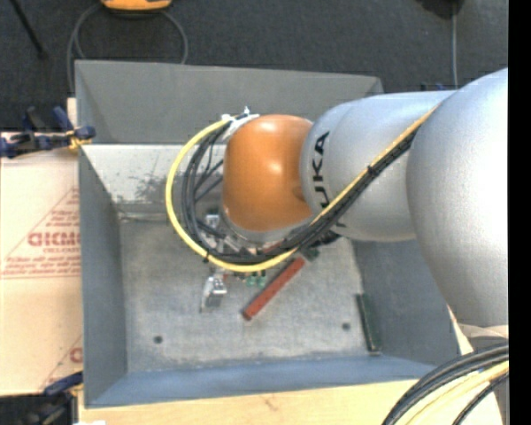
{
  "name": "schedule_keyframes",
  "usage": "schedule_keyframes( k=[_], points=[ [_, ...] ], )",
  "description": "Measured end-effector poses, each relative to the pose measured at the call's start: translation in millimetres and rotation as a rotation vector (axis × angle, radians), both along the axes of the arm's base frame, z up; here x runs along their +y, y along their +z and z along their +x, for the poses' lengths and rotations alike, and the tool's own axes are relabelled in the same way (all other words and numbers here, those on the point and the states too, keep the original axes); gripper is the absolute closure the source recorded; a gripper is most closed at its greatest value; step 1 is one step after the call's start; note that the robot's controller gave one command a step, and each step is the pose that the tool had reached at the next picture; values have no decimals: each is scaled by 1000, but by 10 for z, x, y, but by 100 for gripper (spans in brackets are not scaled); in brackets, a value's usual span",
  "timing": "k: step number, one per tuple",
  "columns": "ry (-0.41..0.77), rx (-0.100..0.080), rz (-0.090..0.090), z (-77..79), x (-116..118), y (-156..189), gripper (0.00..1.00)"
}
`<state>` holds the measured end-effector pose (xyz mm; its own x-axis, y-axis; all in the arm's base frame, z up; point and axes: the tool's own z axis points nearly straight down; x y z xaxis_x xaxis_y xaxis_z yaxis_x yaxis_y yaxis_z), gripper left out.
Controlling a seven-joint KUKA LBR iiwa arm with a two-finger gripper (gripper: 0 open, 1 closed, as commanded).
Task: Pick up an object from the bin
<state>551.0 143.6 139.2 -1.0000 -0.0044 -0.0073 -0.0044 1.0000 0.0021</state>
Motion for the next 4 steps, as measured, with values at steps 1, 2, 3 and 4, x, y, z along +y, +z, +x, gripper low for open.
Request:
schedule_keyframes(
  k=[1, 2, 3, 4],
  points=[
    [-67, 18, -3, -31, -245, -179, 0],
    [53, -5, -2, 79, -544, -145, 0],
    [100, -10, 0, 272, -572, -584, 0],
    [100, 2, 1, 227, -566, -562, 100]
  ],
)
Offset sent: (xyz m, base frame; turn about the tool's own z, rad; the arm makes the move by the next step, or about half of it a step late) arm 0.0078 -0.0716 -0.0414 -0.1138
